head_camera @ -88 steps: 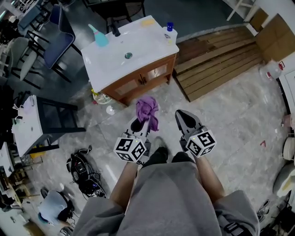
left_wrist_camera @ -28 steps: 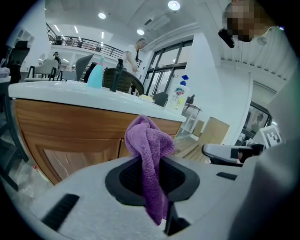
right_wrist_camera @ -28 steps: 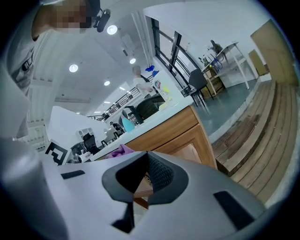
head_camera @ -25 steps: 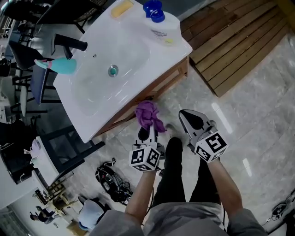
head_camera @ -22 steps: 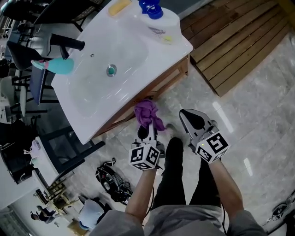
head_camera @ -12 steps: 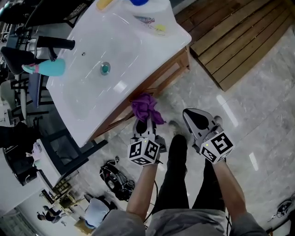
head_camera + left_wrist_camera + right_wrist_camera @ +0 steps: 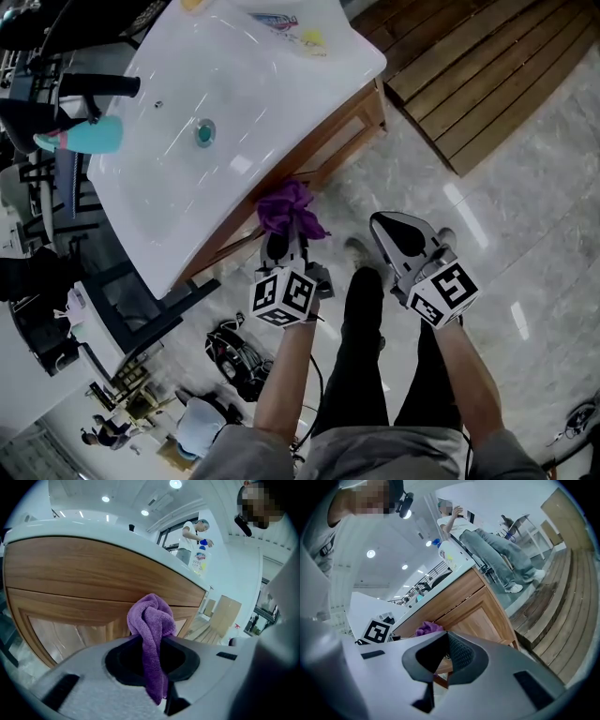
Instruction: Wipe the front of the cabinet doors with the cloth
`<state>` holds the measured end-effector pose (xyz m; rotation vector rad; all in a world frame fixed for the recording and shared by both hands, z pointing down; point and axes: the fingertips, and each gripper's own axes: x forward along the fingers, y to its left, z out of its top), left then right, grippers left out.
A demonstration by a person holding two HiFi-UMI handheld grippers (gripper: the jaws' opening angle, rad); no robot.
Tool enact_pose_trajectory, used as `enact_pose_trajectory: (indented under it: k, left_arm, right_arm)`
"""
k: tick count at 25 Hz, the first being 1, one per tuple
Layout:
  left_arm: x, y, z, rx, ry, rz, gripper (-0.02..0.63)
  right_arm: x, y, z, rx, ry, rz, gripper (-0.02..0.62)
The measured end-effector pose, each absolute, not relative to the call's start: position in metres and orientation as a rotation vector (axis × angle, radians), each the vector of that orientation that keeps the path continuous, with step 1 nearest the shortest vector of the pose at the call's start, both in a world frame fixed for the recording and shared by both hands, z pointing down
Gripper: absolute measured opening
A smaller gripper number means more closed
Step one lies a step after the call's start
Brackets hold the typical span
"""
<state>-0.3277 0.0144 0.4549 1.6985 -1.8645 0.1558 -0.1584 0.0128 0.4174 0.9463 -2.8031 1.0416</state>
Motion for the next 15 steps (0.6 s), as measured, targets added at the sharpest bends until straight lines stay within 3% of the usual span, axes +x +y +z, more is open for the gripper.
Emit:
enact_pose_trajectory:
  k: [15]
  left_arm:
    - [-0.318,-0.015,0.459,1.738,-1.844,0.158,0.067]
  right_arm:
    - [-0.153,-0.004,0.422,0.988,-2.829,1.048,0.011]
